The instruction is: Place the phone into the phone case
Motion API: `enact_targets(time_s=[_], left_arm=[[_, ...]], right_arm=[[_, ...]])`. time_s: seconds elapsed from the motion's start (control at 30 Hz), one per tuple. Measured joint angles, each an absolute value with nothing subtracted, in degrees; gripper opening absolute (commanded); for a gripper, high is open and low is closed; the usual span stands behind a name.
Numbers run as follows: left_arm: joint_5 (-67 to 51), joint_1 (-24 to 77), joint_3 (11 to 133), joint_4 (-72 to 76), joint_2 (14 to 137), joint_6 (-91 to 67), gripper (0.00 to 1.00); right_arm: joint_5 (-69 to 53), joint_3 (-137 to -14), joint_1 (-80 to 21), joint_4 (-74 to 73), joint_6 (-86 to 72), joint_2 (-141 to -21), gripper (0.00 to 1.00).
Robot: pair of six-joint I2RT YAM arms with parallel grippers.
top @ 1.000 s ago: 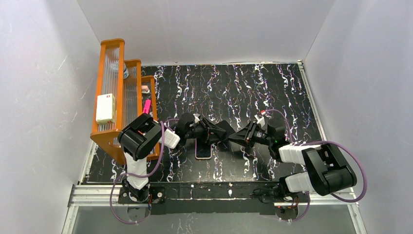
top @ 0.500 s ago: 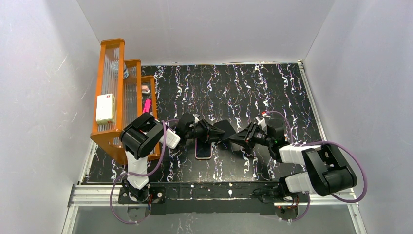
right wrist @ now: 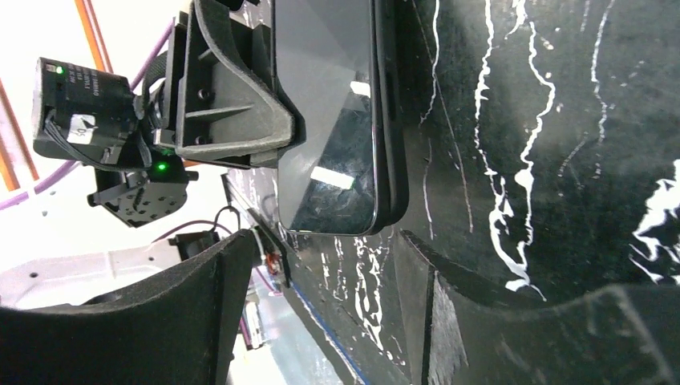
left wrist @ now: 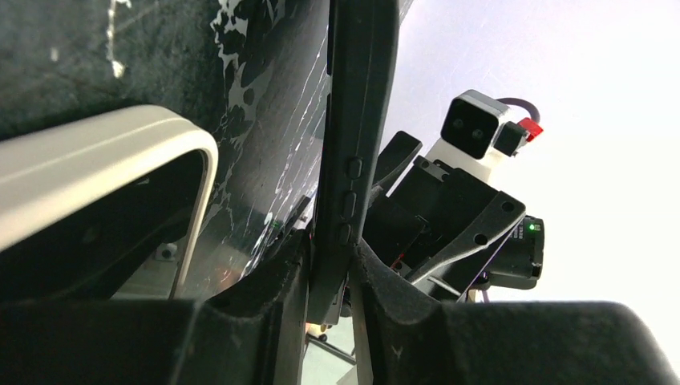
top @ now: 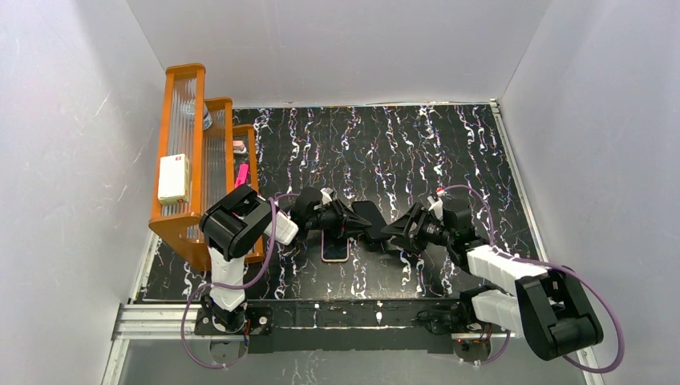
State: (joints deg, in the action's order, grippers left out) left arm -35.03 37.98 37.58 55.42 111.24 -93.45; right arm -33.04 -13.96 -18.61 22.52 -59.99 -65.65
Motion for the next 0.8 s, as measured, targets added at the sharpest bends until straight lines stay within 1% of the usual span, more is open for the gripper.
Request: enact_targets(time_s=[0.13,0.17,0.2,0.27,0.33,0.4,0.47,0.57,0.7,0.8], left_arm=[[-35.51,38.02,37.34,55.46,111.24,-92.27,0.16],[-35.46,38.06,37.21,55.59,111.24,-92.09,0.20],[-35.40,38.13,37.08,55.75,111.24,-92.01,0.25],[-35.00,38.41,36.95,55.96,111.24,-92.03,0.32],[-34.44,38.94,36.91,56.90,111.11,-92.09,0.37],[-33.71,39.94,36.97,57.80,111.11,-92.09,0.42],[-33.28,40.95,37.34,58.26,111.13,-92.25,0.44],[-32.38,42.17,37.67,58.54,111.15,-92.58,0.45],[-31.07,42.52,37.60,58.19,110.74,-92.47,0.49],[-29.19,42.68,37.54,53.45,108.51,-90.67,0.53]], right_arm=[[-31.59,-14.02,-18.61,18.83,-57.74,-63.07,0.74],[-31.55,-14.04,-18.61,18.61,-57.58,-63.09,0.75],[-31.57,-14.06,-18.61,18.35,-57.56,-63.31,0.76],[-31.48,-14.15,-18.61,17.93,-57.78,-64.31,0.75],[-31.22,-14.37,-18.61,17.21,-58.35,-66.19,0.72],[-30.96,-14.63,-18.61,16.29,-58.96,-68.07,0.65],[-30.61,-14.76,-18.61,15.64,-59.68,-68.97,0.61],[-29.78,-15.49,-18.61,13.91,-60.49,-69.10,0.57],[-27.79,-16.64,-18.61,11.55,-60.90,-68.90,0.52],[-25.80,-17.21,-18.59,9.85,-60.88,-68.64,0.50]])
